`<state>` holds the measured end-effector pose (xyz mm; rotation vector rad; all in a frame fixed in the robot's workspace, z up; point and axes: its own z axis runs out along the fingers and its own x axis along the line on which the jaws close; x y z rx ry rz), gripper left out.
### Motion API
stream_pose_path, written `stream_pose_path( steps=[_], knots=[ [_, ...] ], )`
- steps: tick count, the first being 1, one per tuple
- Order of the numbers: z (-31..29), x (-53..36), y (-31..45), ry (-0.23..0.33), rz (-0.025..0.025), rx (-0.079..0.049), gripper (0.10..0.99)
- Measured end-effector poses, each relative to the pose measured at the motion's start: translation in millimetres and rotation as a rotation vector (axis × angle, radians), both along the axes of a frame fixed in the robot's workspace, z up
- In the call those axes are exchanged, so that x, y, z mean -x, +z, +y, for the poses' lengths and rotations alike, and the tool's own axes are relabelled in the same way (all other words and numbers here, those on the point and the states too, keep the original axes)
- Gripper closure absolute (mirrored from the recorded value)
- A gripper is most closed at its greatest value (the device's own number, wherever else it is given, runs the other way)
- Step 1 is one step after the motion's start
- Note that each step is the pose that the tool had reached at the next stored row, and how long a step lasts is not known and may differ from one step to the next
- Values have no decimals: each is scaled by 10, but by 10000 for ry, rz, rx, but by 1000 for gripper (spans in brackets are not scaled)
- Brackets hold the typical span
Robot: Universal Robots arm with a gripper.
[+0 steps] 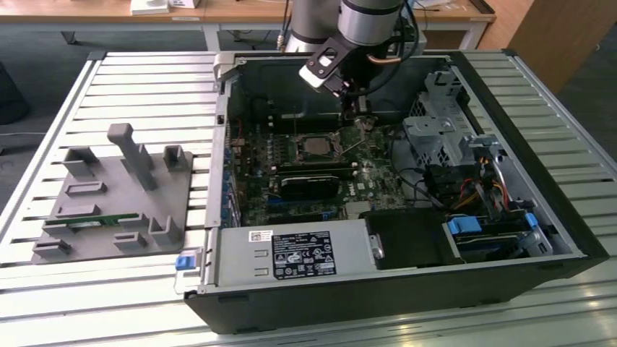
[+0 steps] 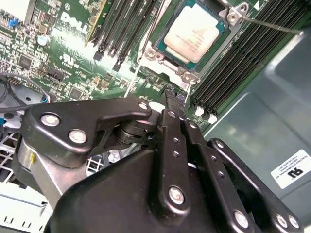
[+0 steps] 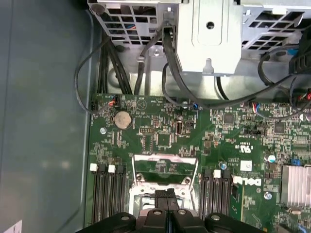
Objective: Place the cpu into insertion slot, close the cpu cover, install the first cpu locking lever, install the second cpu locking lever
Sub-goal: 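Close the cpu cover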
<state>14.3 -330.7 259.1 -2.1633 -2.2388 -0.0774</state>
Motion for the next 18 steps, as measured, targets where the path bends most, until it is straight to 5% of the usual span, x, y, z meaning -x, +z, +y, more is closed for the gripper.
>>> stream_pose_path(
  steps=[18],
  knots=[
    [0,-177,-22,186,1,4,980]
  ],
)
